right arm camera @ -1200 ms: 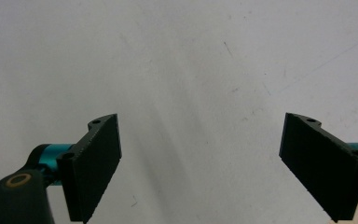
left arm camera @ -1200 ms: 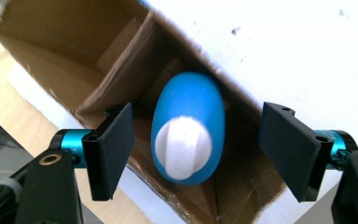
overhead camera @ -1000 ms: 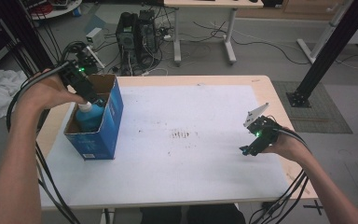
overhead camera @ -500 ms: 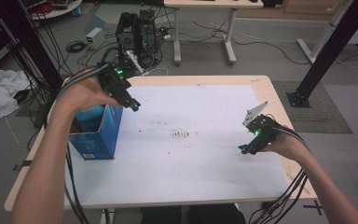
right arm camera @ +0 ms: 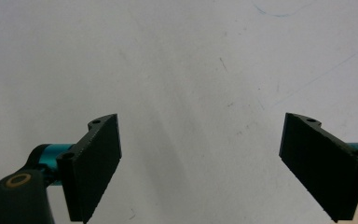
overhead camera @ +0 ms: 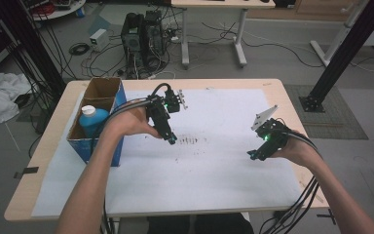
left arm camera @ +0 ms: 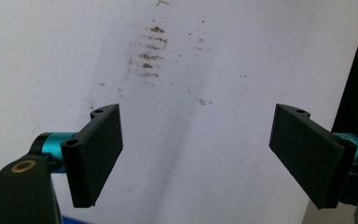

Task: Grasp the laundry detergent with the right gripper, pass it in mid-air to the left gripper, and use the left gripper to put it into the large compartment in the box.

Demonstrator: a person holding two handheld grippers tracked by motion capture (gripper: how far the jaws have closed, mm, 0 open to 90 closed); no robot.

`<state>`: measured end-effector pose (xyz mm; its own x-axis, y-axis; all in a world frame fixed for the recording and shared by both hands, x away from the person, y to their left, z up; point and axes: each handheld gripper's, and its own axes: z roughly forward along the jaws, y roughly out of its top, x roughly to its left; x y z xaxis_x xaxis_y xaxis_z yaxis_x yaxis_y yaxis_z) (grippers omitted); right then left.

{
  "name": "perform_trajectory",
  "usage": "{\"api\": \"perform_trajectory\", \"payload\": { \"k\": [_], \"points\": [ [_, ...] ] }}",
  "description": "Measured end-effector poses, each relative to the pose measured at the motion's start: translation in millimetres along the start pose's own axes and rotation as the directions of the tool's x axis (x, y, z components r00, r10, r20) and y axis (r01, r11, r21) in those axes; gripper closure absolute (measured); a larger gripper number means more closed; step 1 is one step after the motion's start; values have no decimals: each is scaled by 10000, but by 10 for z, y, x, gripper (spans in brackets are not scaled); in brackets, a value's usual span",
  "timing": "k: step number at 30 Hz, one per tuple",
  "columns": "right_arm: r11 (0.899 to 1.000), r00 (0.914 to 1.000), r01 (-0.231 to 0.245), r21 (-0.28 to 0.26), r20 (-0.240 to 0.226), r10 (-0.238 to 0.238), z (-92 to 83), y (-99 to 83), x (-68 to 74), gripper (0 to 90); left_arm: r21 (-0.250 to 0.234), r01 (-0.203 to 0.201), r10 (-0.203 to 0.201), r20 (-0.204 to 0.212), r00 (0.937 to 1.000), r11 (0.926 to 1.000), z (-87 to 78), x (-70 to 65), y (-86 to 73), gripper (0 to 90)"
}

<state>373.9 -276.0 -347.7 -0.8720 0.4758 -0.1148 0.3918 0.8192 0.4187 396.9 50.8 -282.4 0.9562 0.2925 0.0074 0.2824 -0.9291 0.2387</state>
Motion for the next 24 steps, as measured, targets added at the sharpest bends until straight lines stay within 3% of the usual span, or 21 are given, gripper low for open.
{"api": "perform_trajectory", "payload": {
  "k": [3,8,10,12,14,15,17,18,24],
  "points": [
    [9999,9999,-154,62,50,154,-4,-6,9,120,203,-16,14,64,10000,9998,165,-17,-3,174],
    [9998,9998,-194,94,80,193,-15,-13,7,119,261,54,-47,-262,9996,9996,302,-56,-20,174],
    [9996,9997,-241,129,90,239,-20,-10,10,120,148,156,-151,-302,9994,9998,323,-81,-30,174],
    [9997,9996,230,-129,169,-227,-8,0,-23,120,174,95,-90,-238,9997,9998,330,-99,-33,174],
    [10000,9999,-30,53,164,30,-21,11,-6,120,240,1,6,-301,9995,9997,329,-105,-33,174],
    [9997,9996,219,-98,197,-217,-12,18,-25,119,238,89,-81,-322,9995,9997,328,-112,-36,174],
    [9996,9995,269,-121,192,-267,-14,27,-24,120,198,68,-61,-345,9994,9998,321,-115,-39,174],
    [9999,9998,113,-41,175,-112,-22,31,-8,120,131,138,-133,-324,9994,9998,322,-122,-43,174],
    [9998,9996,182,-53,204,-181,-30,47,8,120,164,28,-23,-302,9995,9999,309,-121,-55,174]
  ]
}}
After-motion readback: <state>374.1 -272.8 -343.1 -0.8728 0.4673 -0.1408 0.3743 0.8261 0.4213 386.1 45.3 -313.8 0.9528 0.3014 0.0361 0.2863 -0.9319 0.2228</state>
